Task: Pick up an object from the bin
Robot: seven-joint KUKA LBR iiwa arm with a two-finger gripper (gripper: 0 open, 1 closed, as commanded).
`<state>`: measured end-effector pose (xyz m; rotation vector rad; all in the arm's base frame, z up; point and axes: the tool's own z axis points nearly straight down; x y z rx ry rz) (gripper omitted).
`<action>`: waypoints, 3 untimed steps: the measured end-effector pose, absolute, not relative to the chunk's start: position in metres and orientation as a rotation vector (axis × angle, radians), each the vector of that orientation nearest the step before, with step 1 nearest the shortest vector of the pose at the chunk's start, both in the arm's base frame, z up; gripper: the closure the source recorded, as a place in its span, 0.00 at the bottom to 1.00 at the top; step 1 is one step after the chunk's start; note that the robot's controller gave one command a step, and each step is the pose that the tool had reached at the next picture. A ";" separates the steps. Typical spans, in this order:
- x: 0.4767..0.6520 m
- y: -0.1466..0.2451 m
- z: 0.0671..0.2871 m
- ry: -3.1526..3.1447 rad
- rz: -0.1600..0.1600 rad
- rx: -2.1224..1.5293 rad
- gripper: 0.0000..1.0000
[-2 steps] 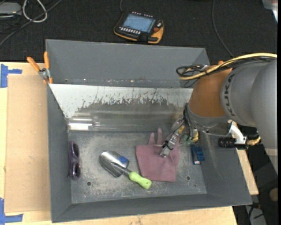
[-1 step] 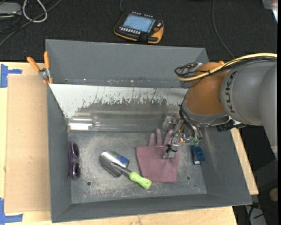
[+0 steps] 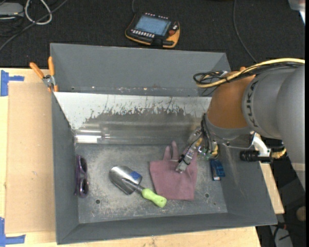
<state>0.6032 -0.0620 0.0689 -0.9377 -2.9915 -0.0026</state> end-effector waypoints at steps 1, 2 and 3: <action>0.612 -0.055 0.069 -3.116 -0.007 -0.335 1.00; 0.612 -0.055 0.069 -3.116 -0.007 -0.335 1.00; 0.611 -0.055 0.073 -3.115 -0.008 -0.335 1.00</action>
Offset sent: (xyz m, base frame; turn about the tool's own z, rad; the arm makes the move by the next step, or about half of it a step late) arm 0.0000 0.0000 0.0000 0.0000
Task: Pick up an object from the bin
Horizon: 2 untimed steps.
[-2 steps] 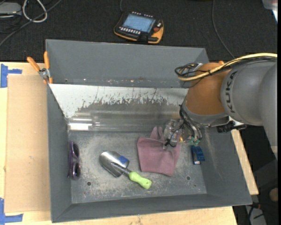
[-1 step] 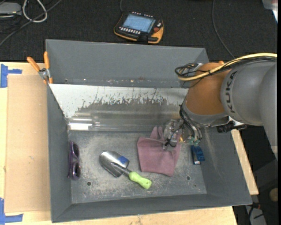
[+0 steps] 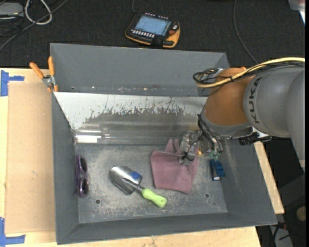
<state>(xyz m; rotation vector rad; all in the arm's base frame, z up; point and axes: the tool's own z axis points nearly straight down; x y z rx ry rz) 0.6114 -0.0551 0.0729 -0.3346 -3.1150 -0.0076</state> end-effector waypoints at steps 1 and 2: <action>0.611 -0.055 0.079 -3.115 -0.008 -0.335 1.00; 0.610 -0.055 0.098 -3.111 -0.009 -0.334 1.00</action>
Offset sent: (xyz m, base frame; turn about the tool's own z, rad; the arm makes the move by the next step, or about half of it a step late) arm -0.0001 0.0001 0.0477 -0.0001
